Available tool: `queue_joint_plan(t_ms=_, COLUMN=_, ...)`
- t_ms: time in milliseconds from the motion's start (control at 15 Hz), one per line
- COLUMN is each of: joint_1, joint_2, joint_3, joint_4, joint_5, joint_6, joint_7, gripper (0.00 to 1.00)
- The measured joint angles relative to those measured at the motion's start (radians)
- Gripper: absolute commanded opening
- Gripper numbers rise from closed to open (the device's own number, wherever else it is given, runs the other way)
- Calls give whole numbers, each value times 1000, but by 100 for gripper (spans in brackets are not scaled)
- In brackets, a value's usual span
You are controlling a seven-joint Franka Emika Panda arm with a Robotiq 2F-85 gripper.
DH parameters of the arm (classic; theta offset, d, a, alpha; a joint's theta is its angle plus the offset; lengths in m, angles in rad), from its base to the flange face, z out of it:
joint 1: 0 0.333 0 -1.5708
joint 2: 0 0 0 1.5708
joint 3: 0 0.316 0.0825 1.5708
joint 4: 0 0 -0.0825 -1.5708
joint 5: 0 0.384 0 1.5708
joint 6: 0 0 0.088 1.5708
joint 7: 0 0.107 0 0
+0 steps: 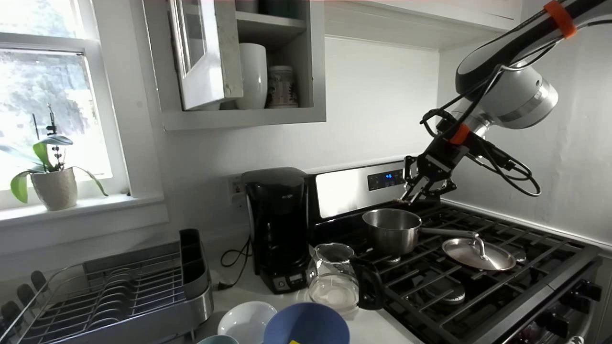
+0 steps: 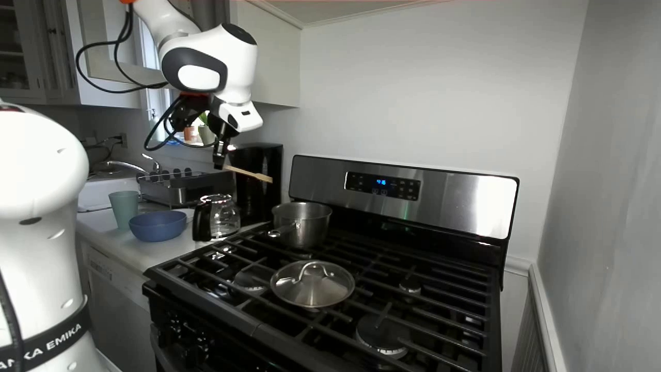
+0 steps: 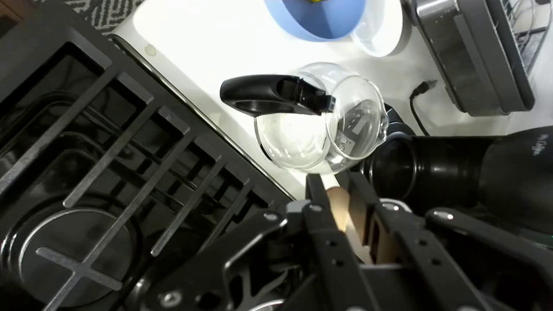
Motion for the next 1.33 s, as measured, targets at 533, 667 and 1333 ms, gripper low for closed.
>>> queue_joint_plan(t_ms=533, joint_1=5, joint_2=-21, joint_3=4, joint_4=-12, joint_5=-3, joint_6=3, joint_7=-8, gripper=5)
queue_joint_plan(t_ms=667, joint_1=30, joint_2=-23, joint_3=37, joint_4=5, joint_5=-39, joint_6=3, joint_7=-4, gripper=5)
queue_joint_plan(t_ms=1333, joint_1=262, joint_2=-27, joint_3=278, joint_4=159, joint_5=-289, joint_6=-15, joint_7=94, gripper=5)
